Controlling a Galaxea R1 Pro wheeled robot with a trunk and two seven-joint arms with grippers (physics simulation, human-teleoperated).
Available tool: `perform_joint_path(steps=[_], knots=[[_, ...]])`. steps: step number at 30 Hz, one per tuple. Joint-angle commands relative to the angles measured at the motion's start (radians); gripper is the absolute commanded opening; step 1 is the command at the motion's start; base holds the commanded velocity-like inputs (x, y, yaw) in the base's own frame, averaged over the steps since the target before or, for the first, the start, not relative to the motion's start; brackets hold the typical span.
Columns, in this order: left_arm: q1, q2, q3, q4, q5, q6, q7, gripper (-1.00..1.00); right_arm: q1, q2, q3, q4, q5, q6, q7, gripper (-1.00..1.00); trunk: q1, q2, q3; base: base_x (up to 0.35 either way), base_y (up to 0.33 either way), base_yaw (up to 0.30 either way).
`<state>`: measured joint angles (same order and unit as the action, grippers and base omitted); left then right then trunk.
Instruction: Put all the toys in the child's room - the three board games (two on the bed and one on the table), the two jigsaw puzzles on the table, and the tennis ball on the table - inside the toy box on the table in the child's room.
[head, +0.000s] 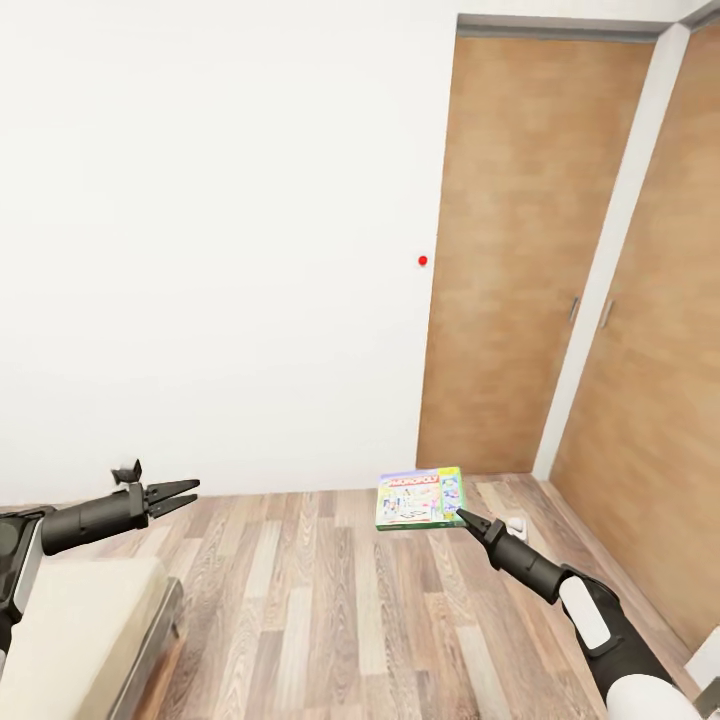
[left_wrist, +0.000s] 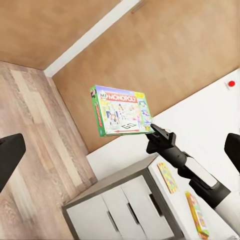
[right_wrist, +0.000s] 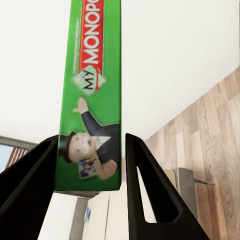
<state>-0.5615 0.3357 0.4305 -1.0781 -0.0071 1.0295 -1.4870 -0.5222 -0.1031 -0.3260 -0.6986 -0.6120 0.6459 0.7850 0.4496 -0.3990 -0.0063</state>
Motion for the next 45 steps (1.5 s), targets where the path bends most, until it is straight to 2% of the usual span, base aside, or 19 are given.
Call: perform_joint_path(steps=[1, 45], knots=[[0.000, 0.000, 0.001, 0.000, -0.001, 0.011, -0.004, 1.00, -0.001, 0.000, -0.002, 0.001, -0.008, 0.008, 0.002, -1.00, 0.000, -0.001, -0.001, 0.000, 0.000, -0.278], [0.000, 0.003, 0.002, 0.000, 0.000, 0.009, -0.007, 1.00, -0.001, 0.001, -0.002, 0.001, -0.008, 0.008, 0.002, -1.00, 0.000, -0.001, -0.001, 0.000, 0.010, -0.278]])
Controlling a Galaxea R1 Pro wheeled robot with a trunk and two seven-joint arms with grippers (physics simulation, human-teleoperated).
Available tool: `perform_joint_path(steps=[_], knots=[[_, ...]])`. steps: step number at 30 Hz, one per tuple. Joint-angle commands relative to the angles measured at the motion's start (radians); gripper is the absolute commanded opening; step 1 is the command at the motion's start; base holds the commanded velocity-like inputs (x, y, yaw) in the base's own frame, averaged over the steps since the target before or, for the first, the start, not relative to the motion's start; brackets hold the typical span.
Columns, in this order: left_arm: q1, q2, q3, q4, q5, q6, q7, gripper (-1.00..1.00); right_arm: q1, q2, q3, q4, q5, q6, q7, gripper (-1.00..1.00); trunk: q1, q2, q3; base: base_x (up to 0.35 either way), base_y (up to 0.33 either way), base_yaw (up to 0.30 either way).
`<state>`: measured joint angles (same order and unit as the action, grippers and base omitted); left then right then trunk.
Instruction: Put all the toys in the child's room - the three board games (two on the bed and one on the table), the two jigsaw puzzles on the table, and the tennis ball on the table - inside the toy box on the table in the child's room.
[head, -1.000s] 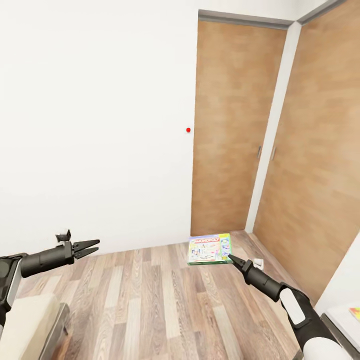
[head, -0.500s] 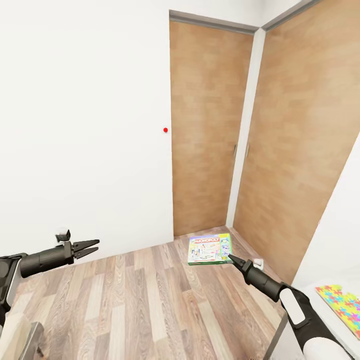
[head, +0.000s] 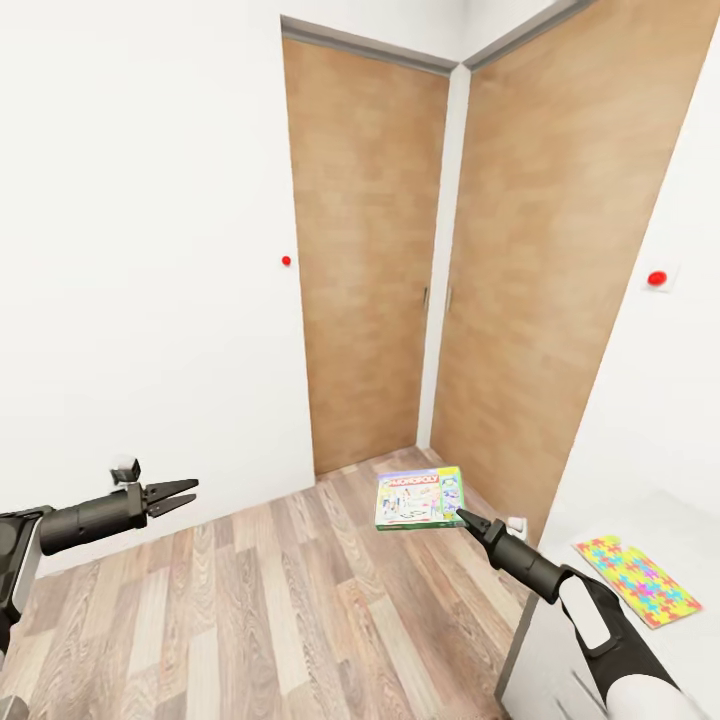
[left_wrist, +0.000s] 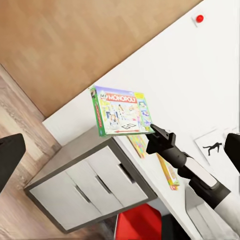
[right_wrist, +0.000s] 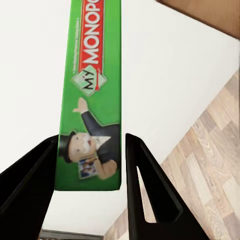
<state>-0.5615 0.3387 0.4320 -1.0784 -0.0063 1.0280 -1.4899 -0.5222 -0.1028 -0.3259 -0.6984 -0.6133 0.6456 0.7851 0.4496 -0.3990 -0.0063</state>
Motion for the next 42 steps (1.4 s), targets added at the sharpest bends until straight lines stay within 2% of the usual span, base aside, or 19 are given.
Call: perform_joint_path(steps=[1, 8, 23, 34, 42], knots=[[0.000, 0.000, 0.000, 0.000, -0.001, 0.011, -0.004, 1.00, -0.001, 0.000, -0.002, 0.000, -0.006, 0.008, 0.002, -1.00, 0.000, -0.001, -0.001, 0.000, 0.191, -0.278], [0.000, 0.000, -0.001, 0.000, -0.001, 0.011, -0.004, 1.00, -0.001, 0.001, -0.002, 0.000, -0.006, 0.008, 0.002, -1.00, 0.000, -0.001, -0.001, 0.000, 0.205, -0.278], [0.000, -0.001, -0.001, 0.000, -0.002, 0.011, -0.004, 1.00, -0.001, 0.001, -0.002, 0.000, -0.006, 0.008, 0.001, -1.00, 0.000, -0.001, -0.001, 0.000, 0.039, -0.278], [0.000, -0.001, -0.001, 0.000, -0.003, 0.011, -0.003, 1.00, -0.001, 0.001, -0.002, 0.000, -0.006, 0.008, 0.000, -1.00, 0.000, -0.001, -0.001, 0.016, 0.225, -0.277], [0.000, -0.001, -0.001, 0.000, -0.003, 0.011, -0.003, 1.00, -0.001, -0.001, -0.002, 0.000, -0.006, 0.008, -0.001, -1.00, 0.000, -0.001, -0.001, 0.177, 0.236, -0.277]])
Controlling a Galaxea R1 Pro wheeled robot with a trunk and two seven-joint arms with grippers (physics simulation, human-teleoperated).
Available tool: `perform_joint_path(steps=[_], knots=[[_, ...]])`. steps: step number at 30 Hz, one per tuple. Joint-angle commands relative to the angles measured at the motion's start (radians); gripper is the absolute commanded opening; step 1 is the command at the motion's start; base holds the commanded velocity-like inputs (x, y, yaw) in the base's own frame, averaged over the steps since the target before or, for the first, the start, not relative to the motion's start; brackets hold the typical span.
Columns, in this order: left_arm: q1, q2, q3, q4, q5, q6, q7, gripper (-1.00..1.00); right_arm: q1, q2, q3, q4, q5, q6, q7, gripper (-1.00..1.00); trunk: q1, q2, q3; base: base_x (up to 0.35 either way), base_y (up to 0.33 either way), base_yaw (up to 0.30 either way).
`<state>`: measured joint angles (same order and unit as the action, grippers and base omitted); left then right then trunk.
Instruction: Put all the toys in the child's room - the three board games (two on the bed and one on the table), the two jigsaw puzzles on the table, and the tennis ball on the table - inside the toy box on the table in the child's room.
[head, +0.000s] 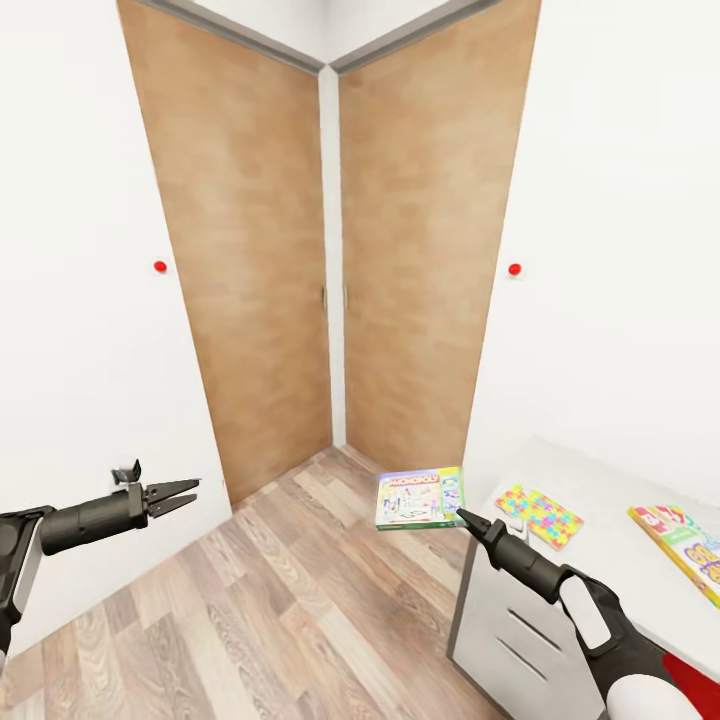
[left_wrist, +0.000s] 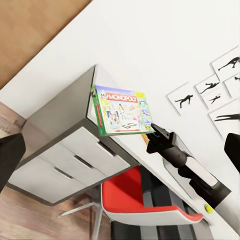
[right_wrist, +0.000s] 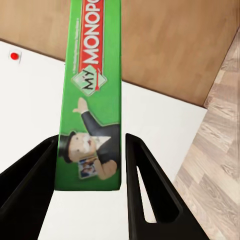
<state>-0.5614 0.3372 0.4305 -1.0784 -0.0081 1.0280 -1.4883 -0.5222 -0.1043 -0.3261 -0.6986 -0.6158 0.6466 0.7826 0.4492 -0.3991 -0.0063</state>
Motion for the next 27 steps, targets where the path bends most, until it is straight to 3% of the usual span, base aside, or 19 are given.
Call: perform_joint_path(steps=[1, 8, 27], knots=[[0.000, 0.000, 0.001, 0.000, -0.001, 0.011, -0.004, 1.00, -0.001, 0.001, -0.002, 0.001, -0.004, 0.007, 0.002, -1.00, 0.001, -0.001, -0.001, 0.236, 0.195, -0.277], [0.000, 0.000, 0.001, 0.000, -0.001, 0.011, -0.004, 1.00, -0.001, 0.002, -0.002, 0.001, -0.003, 0.007, 0.001, -1.00, 0.001, -0.001, -0.001, 0.148, 0.108, -0.276], [0.000, 0.003, 0.002, 0.001, 0.002, 0.014, -0.011, 1.00, -0.001, 0.002, -0.003, 0.000, -0.004, 0.002, 0.004, -1.00, 0.001, -0.001, -0.001, 0.006, 0.004, -0.274]])
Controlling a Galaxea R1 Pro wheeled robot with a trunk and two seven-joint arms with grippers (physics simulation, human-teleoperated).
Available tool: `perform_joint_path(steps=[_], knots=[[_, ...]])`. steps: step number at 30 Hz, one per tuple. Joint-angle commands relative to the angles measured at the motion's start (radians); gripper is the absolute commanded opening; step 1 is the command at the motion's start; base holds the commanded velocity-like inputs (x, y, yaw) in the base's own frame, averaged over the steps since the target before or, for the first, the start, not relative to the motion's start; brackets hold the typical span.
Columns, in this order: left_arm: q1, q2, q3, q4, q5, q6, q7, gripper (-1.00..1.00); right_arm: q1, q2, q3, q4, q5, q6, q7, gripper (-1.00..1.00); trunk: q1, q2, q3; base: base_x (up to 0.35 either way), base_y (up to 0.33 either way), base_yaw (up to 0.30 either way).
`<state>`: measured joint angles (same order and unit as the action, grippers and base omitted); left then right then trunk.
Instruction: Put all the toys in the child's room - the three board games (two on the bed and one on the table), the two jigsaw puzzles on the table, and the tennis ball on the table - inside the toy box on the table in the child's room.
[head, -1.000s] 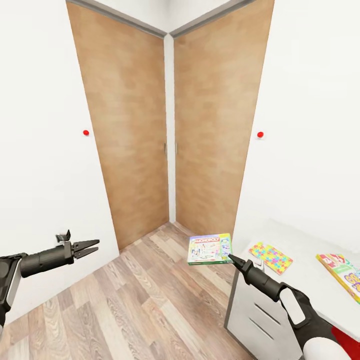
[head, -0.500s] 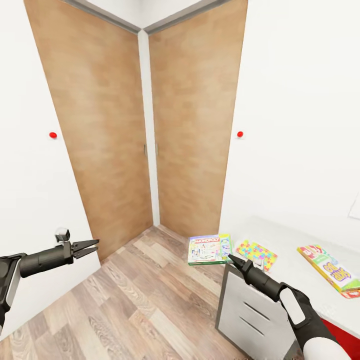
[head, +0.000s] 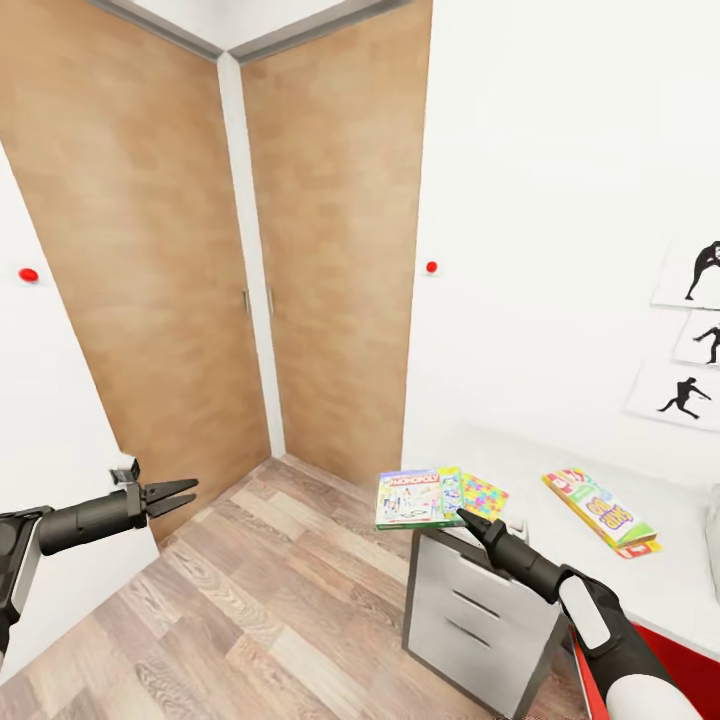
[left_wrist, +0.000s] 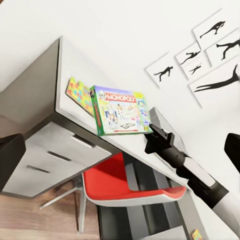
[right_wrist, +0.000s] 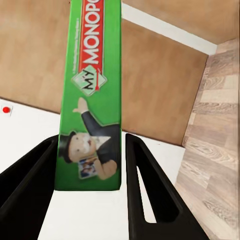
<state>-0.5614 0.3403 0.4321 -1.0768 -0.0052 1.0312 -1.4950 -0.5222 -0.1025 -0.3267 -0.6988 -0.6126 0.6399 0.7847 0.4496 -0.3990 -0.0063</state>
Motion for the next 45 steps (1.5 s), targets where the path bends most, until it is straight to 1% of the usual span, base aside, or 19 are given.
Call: perform_joint_path(steps=[1, 4, 9, 45], knots=[[0.000, 0.000, 0.000, 0.000, -0.001, 0.010, -0.004, 1.00, -0.001, 0.000, -0.002, 0.000, -0.008, 0.000, 0.004, -1.00, 0.000, -0.001, -0.001, 0.000, 0.000, -0.265], [0.000, 0.000, 0.000, 0.000, -0.001, 0.010, -0.004, 1.00, -0.001, -0.001, -0.003, -0.002, -0.009, -0.017, 0.010, -1.00, 0.000, -0.001, -0.001, 0.000, 0.000, -0.182], [0.000, 0.000, 0.000, 0.000, -0.002, 0.010, -0.004, 1.00, -0.001, -0.002, -0.004, -0.002, -0.010, -0.025, 0.014, -1.00, 0.000, -0.001, -0.001, 0.000, 0.000, -0.057], [0.000, 0.000, 0.000, 0.000, -0.001, 0.009, -0.004, 1.00, -0.001, -0.006, -0.008, -0.006, -0.014, -0.025, 0.017, -1.00, 0.000, -0.001, -0.001, 0.000, 0.000, -0.003]])
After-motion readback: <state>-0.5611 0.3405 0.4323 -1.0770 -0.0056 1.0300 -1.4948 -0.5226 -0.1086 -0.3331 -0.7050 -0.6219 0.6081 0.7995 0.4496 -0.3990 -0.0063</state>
